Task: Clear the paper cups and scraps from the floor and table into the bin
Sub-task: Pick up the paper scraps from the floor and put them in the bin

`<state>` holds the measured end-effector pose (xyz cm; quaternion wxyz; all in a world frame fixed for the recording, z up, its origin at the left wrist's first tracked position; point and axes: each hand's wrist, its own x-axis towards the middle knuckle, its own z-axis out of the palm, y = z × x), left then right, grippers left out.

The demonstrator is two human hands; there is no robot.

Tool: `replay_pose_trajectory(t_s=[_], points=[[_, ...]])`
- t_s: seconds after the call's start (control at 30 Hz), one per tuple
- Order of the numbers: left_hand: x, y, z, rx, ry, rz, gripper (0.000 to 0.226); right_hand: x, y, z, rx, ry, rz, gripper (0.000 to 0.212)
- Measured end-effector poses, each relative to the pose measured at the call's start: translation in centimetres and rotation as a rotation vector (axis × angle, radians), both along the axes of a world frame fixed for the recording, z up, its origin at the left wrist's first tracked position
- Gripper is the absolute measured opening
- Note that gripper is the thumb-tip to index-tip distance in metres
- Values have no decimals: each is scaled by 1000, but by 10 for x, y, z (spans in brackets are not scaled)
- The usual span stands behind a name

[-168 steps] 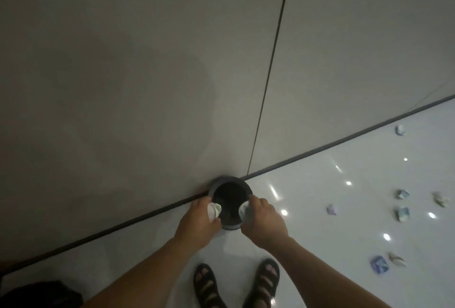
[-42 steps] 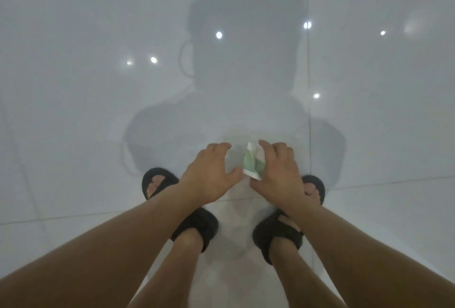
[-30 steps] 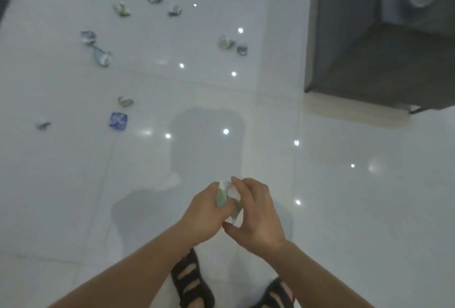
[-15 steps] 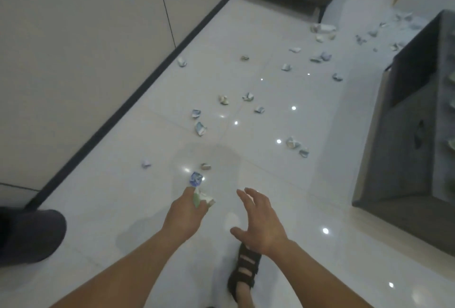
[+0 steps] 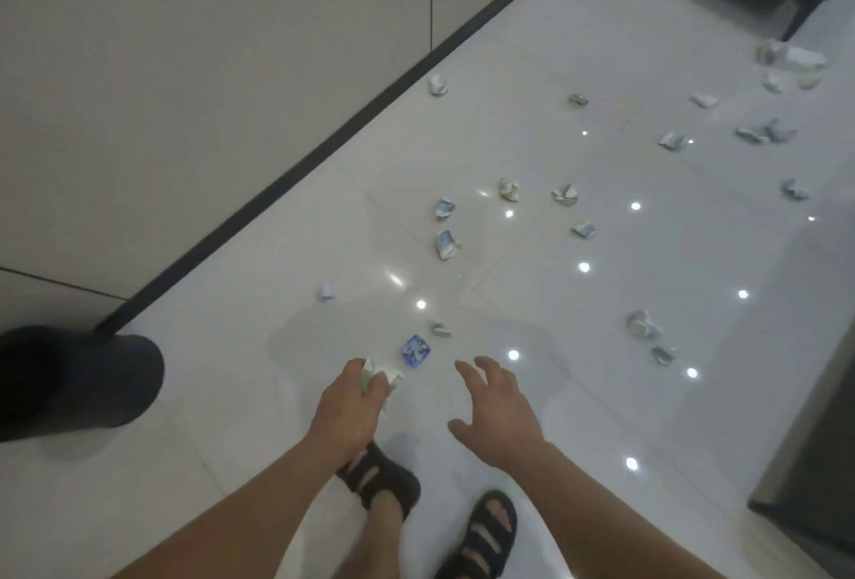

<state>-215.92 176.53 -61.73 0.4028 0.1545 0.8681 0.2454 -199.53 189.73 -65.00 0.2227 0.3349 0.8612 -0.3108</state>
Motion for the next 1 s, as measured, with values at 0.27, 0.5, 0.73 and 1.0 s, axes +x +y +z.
replay_pose_trajectory(t_s=[0.27, 0.5, 0.73, 1.0], points=[[-93, 9, -93, -64, -53, -47, 48, -92, 14, -98, -6, -137, 109, 76], [-141, 12, -231, -74, -21, -141, 45, -140, 9, -255, -20, -214, 202, 72], [-149, -3, -368, -36, -13, -42, 42, -160, 12, -411, 27, -252, 319, 79], [-135, -7, -409, -50, -80, 10, 41, -146, 1, -457, 68, -165, 314, 31]])
